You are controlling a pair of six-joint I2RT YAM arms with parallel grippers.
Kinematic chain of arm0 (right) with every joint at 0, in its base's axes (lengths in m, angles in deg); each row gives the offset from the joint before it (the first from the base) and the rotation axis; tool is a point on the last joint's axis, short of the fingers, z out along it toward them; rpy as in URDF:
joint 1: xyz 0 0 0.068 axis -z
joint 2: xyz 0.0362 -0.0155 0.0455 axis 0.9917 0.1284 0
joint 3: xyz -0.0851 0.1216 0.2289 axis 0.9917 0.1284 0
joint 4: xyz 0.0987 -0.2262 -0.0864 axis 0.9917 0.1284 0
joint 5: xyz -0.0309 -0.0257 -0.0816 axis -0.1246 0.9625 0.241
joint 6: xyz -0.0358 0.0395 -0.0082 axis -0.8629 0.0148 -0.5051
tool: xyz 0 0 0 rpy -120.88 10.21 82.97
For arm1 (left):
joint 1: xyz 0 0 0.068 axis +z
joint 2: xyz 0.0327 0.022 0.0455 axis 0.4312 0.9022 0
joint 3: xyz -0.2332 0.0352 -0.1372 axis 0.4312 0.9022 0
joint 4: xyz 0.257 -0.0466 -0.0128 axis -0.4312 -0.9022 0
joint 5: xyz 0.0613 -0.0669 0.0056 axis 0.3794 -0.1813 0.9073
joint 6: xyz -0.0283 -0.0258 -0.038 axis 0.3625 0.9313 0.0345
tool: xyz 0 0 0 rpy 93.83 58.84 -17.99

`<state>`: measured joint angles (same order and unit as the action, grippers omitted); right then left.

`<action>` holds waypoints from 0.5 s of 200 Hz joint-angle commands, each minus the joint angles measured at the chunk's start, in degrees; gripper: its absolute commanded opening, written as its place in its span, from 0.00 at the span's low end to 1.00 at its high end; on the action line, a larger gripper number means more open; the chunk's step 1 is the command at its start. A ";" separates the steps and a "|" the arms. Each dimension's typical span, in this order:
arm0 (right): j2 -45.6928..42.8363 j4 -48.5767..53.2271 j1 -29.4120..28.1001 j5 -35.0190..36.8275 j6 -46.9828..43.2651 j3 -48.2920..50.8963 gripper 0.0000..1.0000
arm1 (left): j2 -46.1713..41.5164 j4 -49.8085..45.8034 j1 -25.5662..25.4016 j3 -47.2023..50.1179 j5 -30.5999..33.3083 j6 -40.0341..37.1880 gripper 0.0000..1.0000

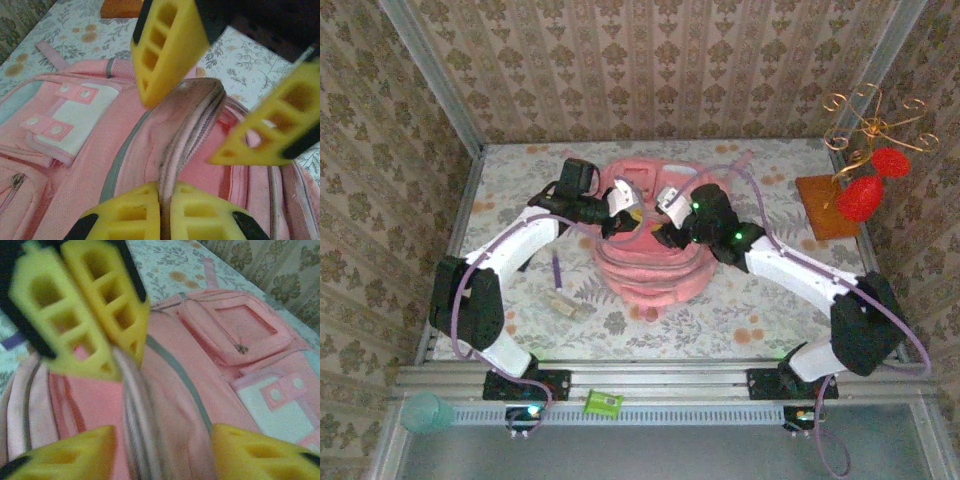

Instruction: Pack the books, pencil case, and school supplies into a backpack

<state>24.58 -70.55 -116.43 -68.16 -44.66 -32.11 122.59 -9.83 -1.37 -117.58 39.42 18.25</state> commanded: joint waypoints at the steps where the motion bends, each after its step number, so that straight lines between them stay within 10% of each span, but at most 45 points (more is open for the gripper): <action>1: 2.37 -2.49 -0.36 -0.27 -0.71 -1.43 0.28 | -1.61 3.14 0.38 0.27 -2.65 3.73 0.12; 28: 1.36 -6.48 0.52 0.02 5.62 0.86 0.06 | -8.23 14.74 3.95 9.04 8.14 21.50 0.39; 66: 2.74 -5.18 0.84 -0.72 12.07 -0.29 0.03 | -20.79 1.79 6.41 18.61 51.33 51.48 0.66; 100: 2.91 -9.06 1.08 -1.79 14.04 1.39 0.02 | -20.57 -12.49 14.12 19.29 54.96 53.20 0.73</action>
<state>27.05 -74.15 -115.88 -68.35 -34.74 -31.04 100.63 -9.54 7.52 -99.48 82.96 62.51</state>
